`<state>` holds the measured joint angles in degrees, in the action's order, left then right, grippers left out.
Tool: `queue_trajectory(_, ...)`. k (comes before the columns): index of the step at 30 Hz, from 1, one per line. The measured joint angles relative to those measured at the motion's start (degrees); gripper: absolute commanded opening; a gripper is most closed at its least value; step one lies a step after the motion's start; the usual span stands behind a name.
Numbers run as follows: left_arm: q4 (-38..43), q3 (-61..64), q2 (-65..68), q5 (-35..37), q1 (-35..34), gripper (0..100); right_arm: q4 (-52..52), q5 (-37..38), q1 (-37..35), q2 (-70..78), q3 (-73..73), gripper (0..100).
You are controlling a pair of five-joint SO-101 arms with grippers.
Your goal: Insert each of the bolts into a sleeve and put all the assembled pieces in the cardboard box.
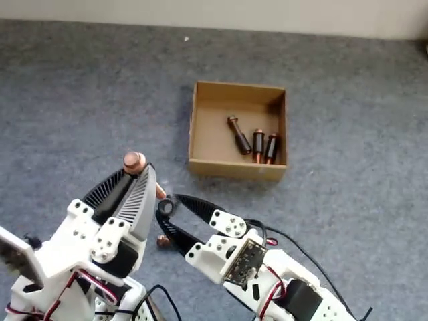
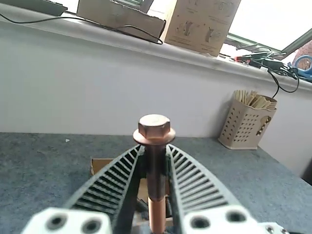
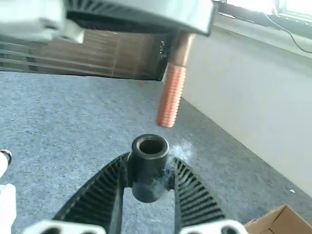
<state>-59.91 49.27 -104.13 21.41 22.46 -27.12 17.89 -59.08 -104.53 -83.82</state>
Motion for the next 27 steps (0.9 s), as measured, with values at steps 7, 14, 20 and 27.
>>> queue_trajectory(7, -1.41, 1.58, 0.0, -3.34, 6.24, 1, 0.0, 0.0, 0.79, 0.0, 0.0, 0.4)
queue_trajectory(14, -1.32, 4.13, -0.09, -4.31, 7.03, 1, -0.09, 0.0, 0.88, 0.09, -0.09, 0.4)
queue_trajectory(20, -1.32, 4.66, -0.09, -8.0, 7.3, 1, -0.09, 0.0, 0.88, 0.09, -0.26, 0.4)
queue_trajectory(27, -1.49, 5.1, -0.09, -15.3, 7.82, 3, -0.09, 0.0, 1.67, 0.09, -0.97, 0.4)
